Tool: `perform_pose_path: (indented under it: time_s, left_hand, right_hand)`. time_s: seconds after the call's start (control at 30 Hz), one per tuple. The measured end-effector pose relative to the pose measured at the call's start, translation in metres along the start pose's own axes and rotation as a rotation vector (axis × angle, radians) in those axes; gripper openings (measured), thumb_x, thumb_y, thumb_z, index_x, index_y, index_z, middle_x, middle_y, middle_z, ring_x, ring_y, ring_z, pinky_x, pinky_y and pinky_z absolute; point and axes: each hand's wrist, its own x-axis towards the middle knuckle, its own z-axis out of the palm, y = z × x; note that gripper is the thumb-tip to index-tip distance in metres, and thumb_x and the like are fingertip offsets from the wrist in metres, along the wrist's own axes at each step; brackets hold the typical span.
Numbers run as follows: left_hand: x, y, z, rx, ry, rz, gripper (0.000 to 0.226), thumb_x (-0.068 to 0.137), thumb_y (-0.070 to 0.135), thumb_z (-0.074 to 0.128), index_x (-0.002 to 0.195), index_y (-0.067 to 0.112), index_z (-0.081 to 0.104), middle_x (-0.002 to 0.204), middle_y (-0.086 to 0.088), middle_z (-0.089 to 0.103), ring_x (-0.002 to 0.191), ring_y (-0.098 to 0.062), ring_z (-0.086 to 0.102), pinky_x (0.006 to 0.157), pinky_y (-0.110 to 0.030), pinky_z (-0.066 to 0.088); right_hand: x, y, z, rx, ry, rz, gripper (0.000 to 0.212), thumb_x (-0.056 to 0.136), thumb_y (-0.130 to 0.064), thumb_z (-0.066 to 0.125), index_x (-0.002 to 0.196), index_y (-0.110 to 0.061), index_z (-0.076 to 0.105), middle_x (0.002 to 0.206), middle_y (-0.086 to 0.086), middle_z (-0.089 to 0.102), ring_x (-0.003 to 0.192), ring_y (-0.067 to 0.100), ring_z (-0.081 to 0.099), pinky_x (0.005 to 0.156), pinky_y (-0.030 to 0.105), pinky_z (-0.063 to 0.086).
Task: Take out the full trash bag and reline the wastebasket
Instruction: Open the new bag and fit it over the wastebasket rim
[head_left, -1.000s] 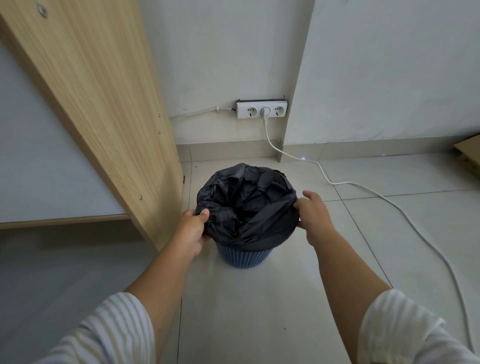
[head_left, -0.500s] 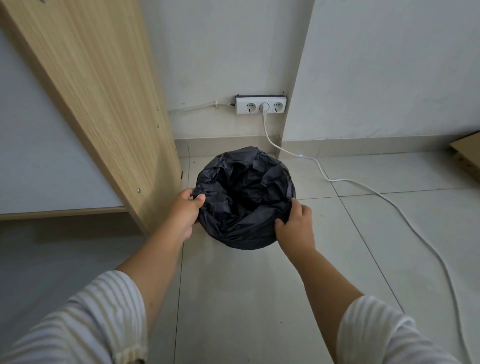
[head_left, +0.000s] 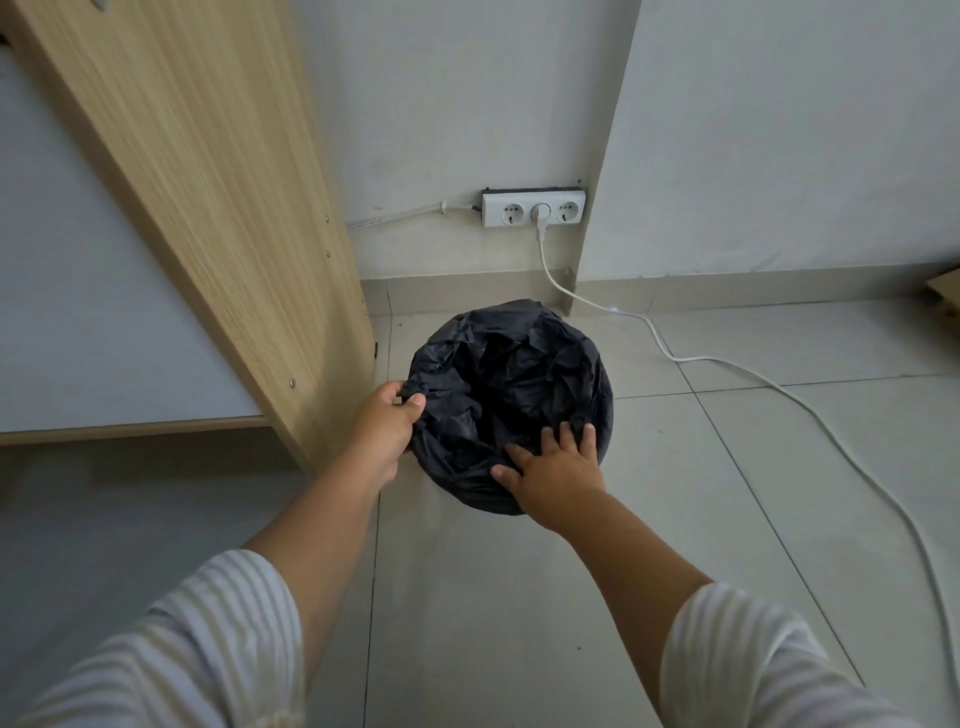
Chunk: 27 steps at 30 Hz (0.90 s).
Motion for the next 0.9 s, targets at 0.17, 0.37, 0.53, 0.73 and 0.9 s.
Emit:
perform_pose_path:
  time_s: [0.17, 0.37, 0.53, 0.73, 0.9]
  left_hand:
    - [0.002, -0.001, -0.004, -0.015, 0.027, -0.033, 0.030, 0.099, 0.018, 0.049, 0.129, 0.013, 0.052, 0.122, -0.007, 0.061, 0.107, -0.026, 0.062, 0.090, -0.043, 0.053]
    - [-0.001, 0.001, 0.005, 0.006, -0.009, 0.008, 0.019, 0.097, 0.018, 0.052, 0.115, 0.019, 0.056, 0.115, -0.008, 0.065, 0.101, -0.026, 0.065, 0.091, -0.045, 0.054]
    - [-0.004, -0.002, 0.012, 0.006, -0.012, 0.025, 0.014, 0.096, 0.018, 0.054, 0.109, 0.022, 0.057, 0.112, -0.008, 0.065, 0.102, -0.027, 0.064, 0.092, -0.047, 0.053]
    - [-0.007, -0.007, 0.012, 0.041, 0.013, 0.068, 0.012, 0.096, 0.018, 0.054, 0.103, 0.027, 0.053, 0.113, -0.006, 0.061, 0.106, -0.027, 0.061, 0.097, -0.046, 0.050]
    - [-0.005, -0.005, 0.009, 0.015, -0.011, 0.046, 0.017, 0.096, 0.019, 0.053, 0.113, 0.019, 0.058, 0.115, -0.009, 0.064, 0.104, -0.027, 0.064, 0.095, -0.047, 0.051]
  right_hand:
    - [0.010, 0.003, -0.003, -0.155, -0.154, -0.006, 0.069, 0.094, -0.062, 0.010, 0.128, -0.025, 0.058, 0.142, 0.013, 0.048, 0.141, 0.037, 0.024, 0.113, 0.057, -0.013]
    - [0.009, -0.014, -0.026, 0.195, 0.131, 0.023, 0.042, 0.093, -0.039, 0.035, 0.124, -0.018, 0.054, 0.124, 0.010, 0.059, 0.119, 0.032, 0.050, 0.109, 0.048, 0.024]
    - [0.014, -0.050, -0.029, 0.787, -0.051, -0.069, 0.058, 0.101, -0.041, 0.032, 0.152, -0.017, 0.018, 0.159, 0.013, 0.020, 0.145, 0.031, 0.022, 0.115, 0.039, 0.023]
    - [0.010, -0.050, -0.029, 0.926, -0.261, -0.152, 0.054, 0.103, -0.039, 0.029, 0.150, -0.013, 0.025, 0.158, 0.009, 0.025, 0.146, 0.025, 0.022, 0.114, 0.031, 0.019]
    - [0.029, -0.017, -0.040, 0.931, 0.070, -0.048, 0.043, 0.096, -0.038, 0.049, 0.138, -0.025, 0.050, 0.145, 0.008, 0.048, 0.134, 0.027, 0.043, 0.108, 0.029, 0.032]
